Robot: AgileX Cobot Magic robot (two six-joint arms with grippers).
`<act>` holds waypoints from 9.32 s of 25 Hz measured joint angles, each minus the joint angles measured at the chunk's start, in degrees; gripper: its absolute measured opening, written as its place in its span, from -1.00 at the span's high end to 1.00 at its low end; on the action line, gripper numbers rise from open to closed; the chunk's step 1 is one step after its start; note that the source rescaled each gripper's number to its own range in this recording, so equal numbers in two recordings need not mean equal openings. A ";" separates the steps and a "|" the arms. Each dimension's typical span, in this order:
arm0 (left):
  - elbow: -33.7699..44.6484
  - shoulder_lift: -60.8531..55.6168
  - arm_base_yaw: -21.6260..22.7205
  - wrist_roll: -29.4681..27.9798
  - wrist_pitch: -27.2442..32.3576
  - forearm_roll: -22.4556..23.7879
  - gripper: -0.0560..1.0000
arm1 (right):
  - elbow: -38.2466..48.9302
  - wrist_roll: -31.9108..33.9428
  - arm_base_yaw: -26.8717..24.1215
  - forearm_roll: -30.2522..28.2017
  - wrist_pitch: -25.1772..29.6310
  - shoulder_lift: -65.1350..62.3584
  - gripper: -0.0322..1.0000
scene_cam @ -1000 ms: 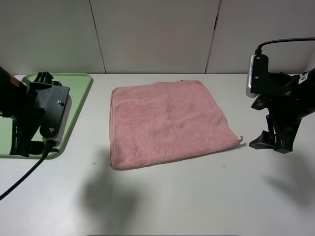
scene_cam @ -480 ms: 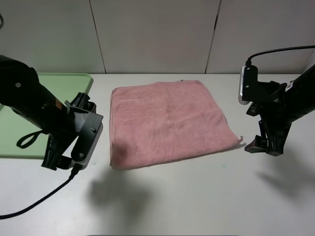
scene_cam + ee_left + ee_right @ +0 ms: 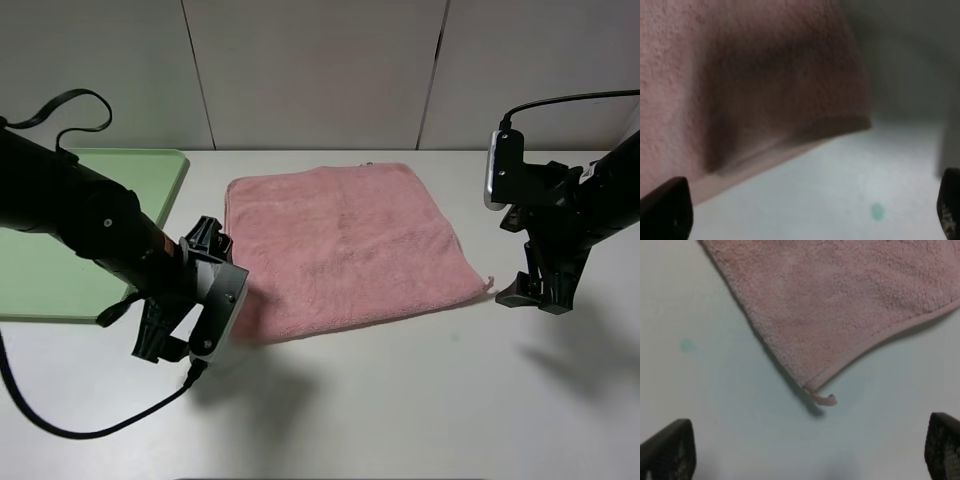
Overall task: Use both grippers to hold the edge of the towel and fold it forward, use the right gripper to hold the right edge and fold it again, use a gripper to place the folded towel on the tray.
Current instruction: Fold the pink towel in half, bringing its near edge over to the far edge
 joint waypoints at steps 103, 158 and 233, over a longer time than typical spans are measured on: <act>-1.69 7.93 -7.70 -6.25 -1.29 -0.56 0.89 | 0.00 -3.68 0.00 3.47 -3.05 4.61 -1.00; -1.69 7.93 -7.70 -6.57 -1.52 -0.51 0.89 | -0.06 -7.67 0.00 9.03 -17.59 17.23 -1.00; -0.54 0.69 -7.70 -12.55 6.09 -0.34 0.89 | -0.28 -4.51 0.44 11.02 -4.08 13.27 0.94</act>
